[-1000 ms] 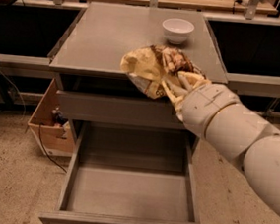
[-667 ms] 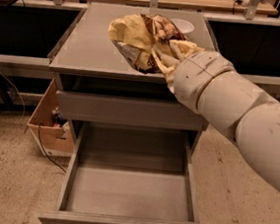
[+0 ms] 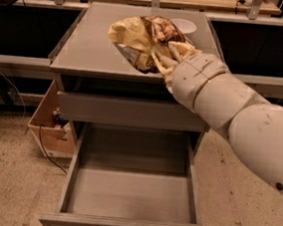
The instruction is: Pick brown chip bag from middle drawer and place on counter
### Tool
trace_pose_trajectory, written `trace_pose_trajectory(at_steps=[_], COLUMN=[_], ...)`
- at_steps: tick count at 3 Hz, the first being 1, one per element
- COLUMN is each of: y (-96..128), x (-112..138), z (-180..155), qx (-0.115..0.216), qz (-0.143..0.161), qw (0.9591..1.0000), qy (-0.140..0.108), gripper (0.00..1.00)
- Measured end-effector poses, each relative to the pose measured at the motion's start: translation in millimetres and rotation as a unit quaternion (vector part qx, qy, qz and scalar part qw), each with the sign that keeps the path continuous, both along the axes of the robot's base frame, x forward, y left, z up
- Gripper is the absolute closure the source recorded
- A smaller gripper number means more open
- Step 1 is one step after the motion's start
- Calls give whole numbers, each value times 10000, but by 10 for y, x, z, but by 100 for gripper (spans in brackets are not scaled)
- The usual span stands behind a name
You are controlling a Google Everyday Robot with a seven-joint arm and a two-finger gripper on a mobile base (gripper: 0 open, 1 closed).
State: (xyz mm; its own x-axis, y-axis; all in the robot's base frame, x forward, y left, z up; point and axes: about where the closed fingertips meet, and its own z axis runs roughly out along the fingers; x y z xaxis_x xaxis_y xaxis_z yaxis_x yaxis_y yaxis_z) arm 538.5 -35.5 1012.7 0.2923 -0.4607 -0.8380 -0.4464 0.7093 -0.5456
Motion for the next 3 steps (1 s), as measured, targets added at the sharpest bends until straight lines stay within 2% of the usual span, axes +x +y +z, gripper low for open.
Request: trace_pose_trajectory(at_steps=[1, 2, 3], y=[-35, 163, 681], x=[432, 922, 1343], z=[-173, -417, -745], qx=[-21, -105, -305], qz=[72, 317, 745], qw=[9995, 9981, 9944], qy=[-291, -517, -679], gripper=[100, 100, 100])
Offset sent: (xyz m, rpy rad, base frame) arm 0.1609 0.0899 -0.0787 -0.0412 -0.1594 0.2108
